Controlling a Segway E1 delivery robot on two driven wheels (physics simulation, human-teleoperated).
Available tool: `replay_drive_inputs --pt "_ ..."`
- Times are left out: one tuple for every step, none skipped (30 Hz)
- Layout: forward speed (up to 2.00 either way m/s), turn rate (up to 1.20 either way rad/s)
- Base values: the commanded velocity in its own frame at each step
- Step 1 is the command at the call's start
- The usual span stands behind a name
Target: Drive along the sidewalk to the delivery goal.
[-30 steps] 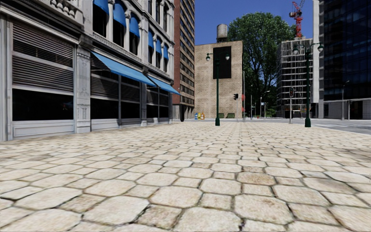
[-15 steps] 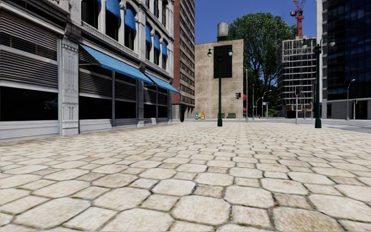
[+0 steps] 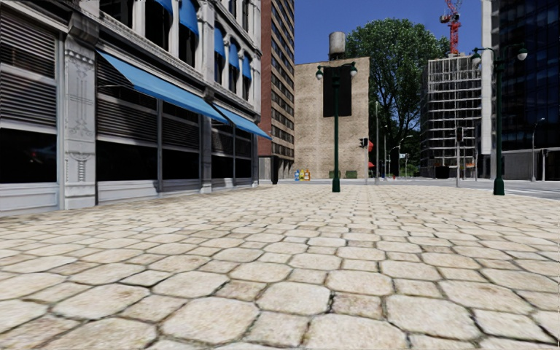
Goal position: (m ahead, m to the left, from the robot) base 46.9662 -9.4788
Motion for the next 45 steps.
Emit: replay_drive_inputs --pt "2.00 0.00" --pt "2.00 0.00" --pt "2.00 0.00" --pt "2.00 0.00" --pt "2.00 0.00" --pt "2.00 0.00" --pt "2.00 0.00" --pt "2.00 0.00" --pt "2.00 0.00" --pt "2.00 0.00" --pt "2.00 0.00" --pt "2.00 0.00" --pt "2.00 0.00" --pt "2.00 0.00" --pt "2.00 0.00" --pt "2.00 0.00" --pt "2.00 0.00" --pt "2.00 0.00" --pt "2.00 0.00" --pt "2.00 0.00" --pt "2.00 0.00" --pt "2.00 0.00" --pt "2.00 0.00" --pt "2.00 0.00" --pt "2.00 0.00" --pt "2.00 0.00" --pt "2.00 0.00" --pt "2.00 0.00" --pt "2.00 0.00" --pt "2.00 -0.02" --pt "2.00 -0.03" --pt "2.00 -0.03" --pt "2.00 -0.06" --pt "2.00 -0.06" --pt "2.00 -0.10" --pt "2.00 -0.13" --pt "2.00 -0.16" --pt "2.00 -0.17" --pt "2.00 -0.17" --pt "2.00 -0.19" --pt "2.00 -0.21" --pt "2.00 -0.21" --pt "2.00 -0.21" --pt "2.00 -0.21" --pt "2.00 -0.21"
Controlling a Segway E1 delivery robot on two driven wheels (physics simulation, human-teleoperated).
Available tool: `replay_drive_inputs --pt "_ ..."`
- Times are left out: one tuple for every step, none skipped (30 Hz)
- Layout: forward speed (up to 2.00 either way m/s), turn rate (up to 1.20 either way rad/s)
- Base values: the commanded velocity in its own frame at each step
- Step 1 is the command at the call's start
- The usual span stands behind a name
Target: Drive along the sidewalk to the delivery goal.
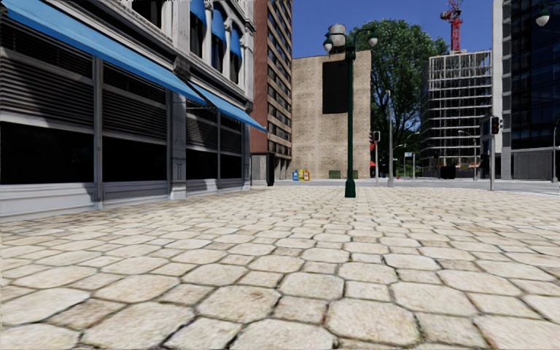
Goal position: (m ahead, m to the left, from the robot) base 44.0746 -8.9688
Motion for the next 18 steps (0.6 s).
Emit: replay_drive_inputs --pt "2.00 -0.21" --pt "2.00 -0.22" --pt "2.00 -0.22" --pt "2.00 -0.25" --pt "2.00 -0.26" --pt "2.00 -0.26" --pt "2.00 -0.26" --pt "2.00 -0.26" --pt "2.00 -0.26" --pt "2.00 -0.12" --pt "2.00 0.00" --pt "2.00 0.00" --pt "2.00 0.00" --pt "2.00 0.00" --pt "2.00 0.00" --pt "2.00 0.00" --pt "2.00 0.00" --pt "2.00 0.00"
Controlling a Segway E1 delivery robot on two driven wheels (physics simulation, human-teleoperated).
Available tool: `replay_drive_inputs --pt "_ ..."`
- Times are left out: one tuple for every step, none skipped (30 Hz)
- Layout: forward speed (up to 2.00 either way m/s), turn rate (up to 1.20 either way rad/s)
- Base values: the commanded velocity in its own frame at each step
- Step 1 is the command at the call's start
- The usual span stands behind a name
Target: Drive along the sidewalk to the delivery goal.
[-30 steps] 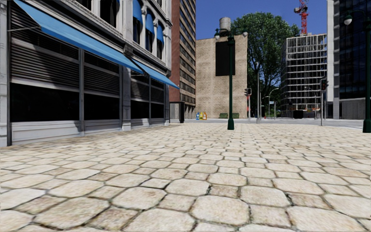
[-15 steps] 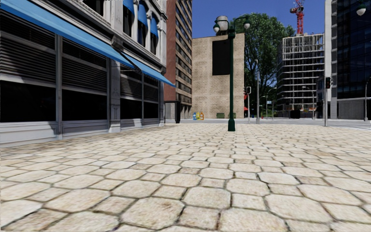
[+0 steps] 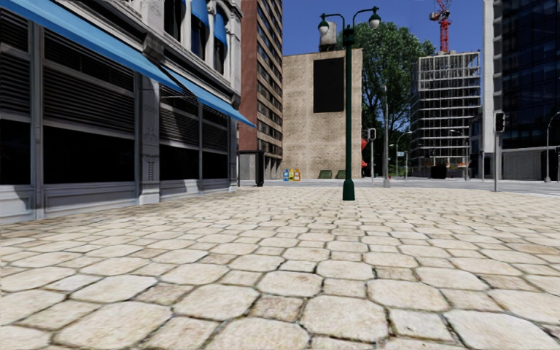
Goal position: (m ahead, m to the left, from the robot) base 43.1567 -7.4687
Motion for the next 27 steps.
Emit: replay_drive_inputs --pt "2.00 0.00" --pt "2.00 0.00" --pt "2.00 0.00" --pt "2.00 0.00" --pt "2.00 0.00" --pt "2.00 0.00" --pt "2.00 0.00" --pt "2.00 0.00" --pt "2.00 0.00" --pt "2.00 0.00" --pt "2.00 0.00" --pt "2.00 0.00" --pt "2.00 0.00" --pt "2.00 0.00" --pt "2.00 0.00" --pt "2.00 0.00" --pt "2.00 0.00" --pt "2.00 0.00" --pt "2.00 0.00" --pt "2.00 0.00" --pt "2.00 0.00" --pt "2.00 0.00" --pt "2.00 0.00" --pt "2.00 0.00" --pt "2.00 0.00" --pt "2.00 0.00" --pt "2.00 0.00"
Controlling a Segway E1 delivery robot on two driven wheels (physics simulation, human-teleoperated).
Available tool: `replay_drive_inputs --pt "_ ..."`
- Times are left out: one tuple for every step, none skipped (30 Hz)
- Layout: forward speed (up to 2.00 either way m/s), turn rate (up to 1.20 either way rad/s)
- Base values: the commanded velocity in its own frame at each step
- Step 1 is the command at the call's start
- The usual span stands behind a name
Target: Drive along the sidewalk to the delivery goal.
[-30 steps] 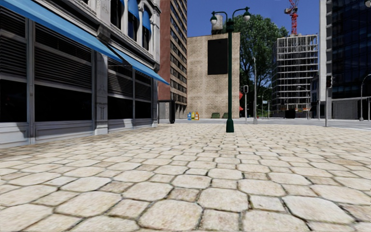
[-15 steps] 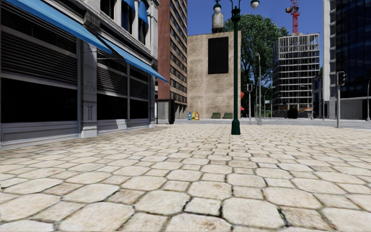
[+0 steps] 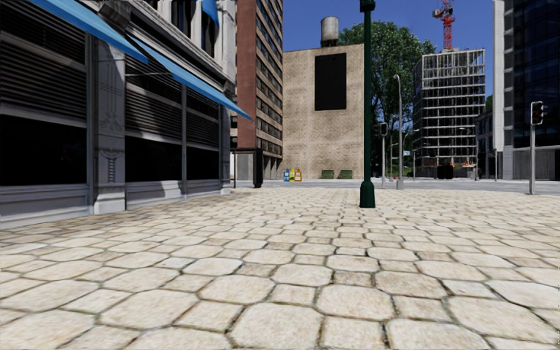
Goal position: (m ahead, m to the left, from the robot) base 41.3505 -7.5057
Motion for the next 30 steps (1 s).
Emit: replay_drive_inputs --pt "2.00 0.00" --pt "2.00 0.00" --pt "2.00 0.00" --pt "2.00 0.00" --pt "2.00 0.00" --pt "2.00 0.00" --pt "2.00 0.00" --pt "2.00 0.00" --pt "2.00 0.00" --pt "2.00 0.00" --pt "2.00 0.00" --pt "2.00 0.00" --pt "2.00 0.00" --pt "2.00 0.00" --pt "2.00 0.00" --pt "2.00 0.00" --pt "2.00 0.00" --pt "2.00 0.00" --pt "2.00 0.00" --pt "2.00 0.00" --pt "2.00 0.00" --pt "2.00 0.00" --pt "2.00 0.00" --pt "2.00 0.00" --pt "2.00 0.00" --pt "2.00 0.00" --pt "2.00 0.00" --pt "2.00 0.00" --pt "2.00 0.00" --pt "2.00 0.00"
